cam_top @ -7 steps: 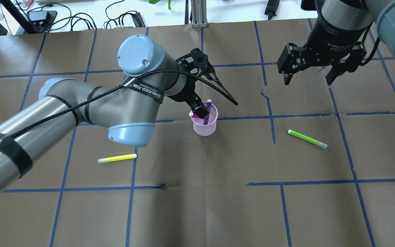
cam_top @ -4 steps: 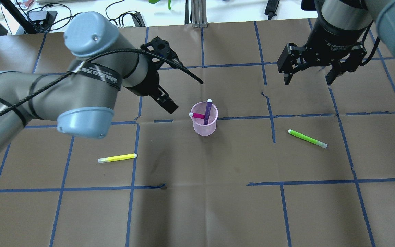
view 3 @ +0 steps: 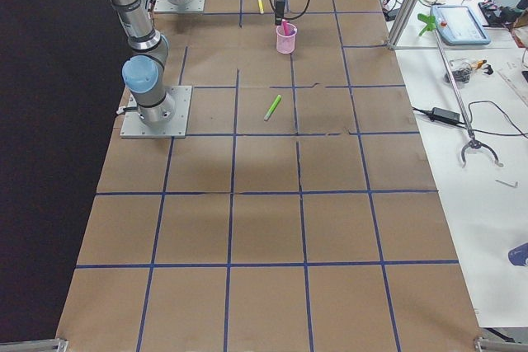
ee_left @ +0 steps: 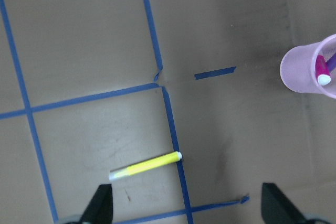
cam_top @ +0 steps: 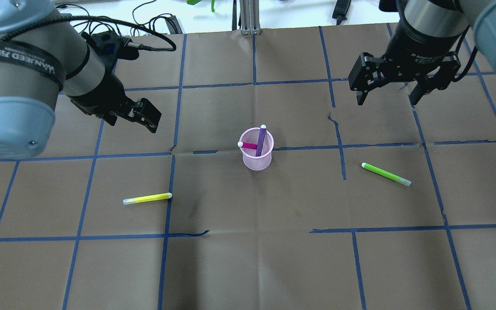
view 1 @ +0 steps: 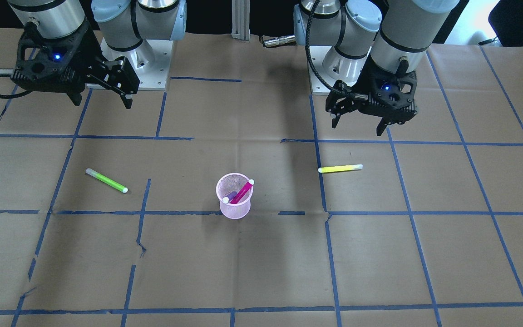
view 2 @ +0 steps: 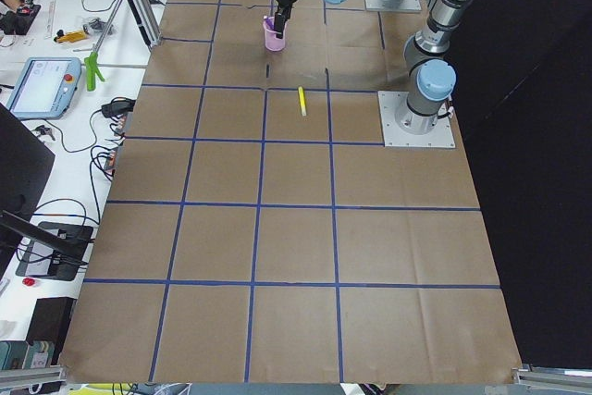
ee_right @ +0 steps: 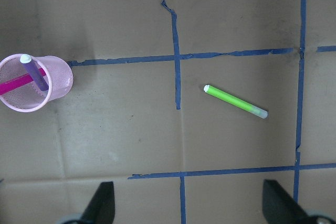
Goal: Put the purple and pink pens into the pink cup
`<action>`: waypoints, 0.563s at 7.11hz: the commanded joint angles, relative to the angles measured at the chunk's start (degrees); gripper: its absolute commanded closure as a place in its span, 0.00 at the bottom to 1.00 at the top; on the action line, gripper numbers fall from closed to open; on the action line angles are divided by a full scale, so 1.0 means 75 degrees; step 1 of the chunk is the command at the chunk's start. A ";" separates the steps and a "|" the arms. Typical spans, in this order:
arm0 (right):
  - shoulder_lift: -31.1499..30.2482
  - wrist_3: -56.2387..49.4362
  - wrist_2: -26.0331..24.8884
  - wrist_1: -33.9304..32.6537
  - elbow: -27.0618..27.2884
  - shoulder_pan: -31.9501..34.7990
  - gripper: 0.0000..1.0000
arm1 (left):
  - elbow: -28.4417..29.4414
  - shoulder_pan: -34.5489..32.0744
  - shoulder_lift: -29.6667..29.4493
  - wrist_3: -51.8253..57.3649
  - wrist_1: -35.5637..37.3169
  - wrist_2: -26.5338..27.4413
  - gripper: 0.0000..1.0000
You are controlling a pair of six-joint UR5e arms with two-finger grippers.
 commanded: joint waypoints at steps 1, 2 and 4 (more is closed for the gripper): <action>-0.0041 0.0016 0.0003 -0.0012 -0.0035 0.0000 0.00 | 0.1085 0.0006 -0.0191 -0.1313 -0.1226 0.0033 0.02; -0.0007 0.0017 0.0003 -0.0012 -0.0035 0.0000 0.00 | 0.1008 -0.0052 -0.0180 -0.1945 -0.1242 -0.0061 0.02; -0.0018 0.0017 0.0003 -0.0012 -0.0047 0.0000 0.00 | 0.0903 -0.0169 -0.0180 -0.2268 -0.1161 -0.0061 0.03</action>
